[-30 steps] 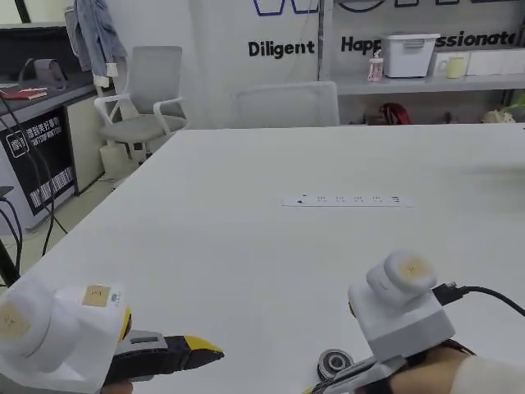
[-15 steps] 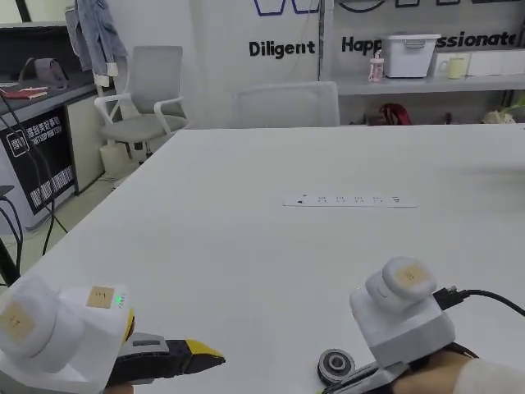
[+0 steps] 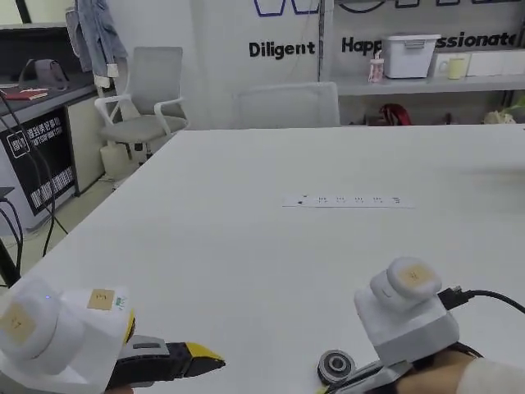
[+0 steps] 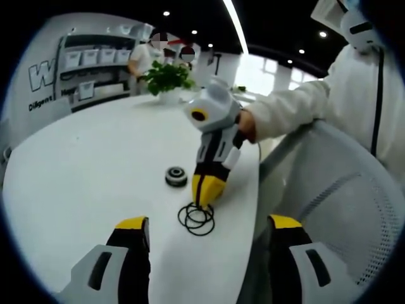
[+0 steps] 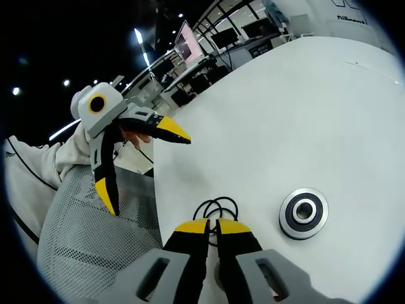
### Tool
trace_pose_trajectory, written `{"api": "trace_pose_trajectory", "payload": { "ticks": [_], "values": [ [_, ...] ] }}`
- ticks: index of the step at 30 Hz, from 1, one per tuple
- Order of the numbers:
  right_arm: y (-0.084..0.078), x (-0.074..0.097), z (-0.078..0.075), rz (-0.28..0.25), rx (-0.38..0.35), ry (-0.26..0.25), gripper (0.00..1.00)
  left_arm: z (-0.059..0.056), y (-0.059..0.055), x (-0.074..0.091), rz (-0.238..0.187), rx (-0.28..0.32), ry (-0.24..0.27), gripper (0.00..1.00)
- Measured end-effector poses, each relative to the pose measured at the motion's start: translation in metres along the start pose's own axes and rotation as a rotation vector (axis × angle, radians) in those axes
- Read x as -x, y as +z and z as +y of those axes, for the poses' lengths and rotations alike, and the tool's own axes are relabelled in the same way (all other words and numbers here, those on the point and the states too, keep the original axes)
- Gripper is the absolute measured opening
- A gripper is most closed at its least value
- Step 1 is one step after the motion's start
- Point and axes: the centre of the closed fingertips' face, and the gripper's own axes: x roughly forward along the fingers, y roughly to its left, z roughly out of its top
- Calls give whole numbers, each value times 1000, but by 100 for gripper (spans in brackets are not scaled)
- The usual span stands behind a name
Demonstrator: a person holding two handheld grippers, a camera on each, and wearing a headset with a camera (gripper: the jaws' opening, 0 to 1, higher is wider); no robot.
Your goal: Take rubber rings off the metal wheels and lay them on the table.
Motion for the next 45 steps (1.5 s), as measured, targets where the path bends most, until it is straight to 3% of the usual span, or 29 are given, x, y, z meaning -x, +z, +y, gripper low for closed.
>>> {"api": "trace_pose_trajectory", "payload": {
  "ticks": [7, 33, 45],
  "values": [
    [6, 7, -4, -29, -7, -5, 2, 0, 0, 0, 2, 0, -1, 77],
    [37, 49, -37, -222, -67, -82, 2, 7, -3, 1, 9, 9, 30, 72],
    [42, 66, -52, -273, -78, -133, 3, 13, 17, 6, -82, 9, 67, 73]
  ]
}}
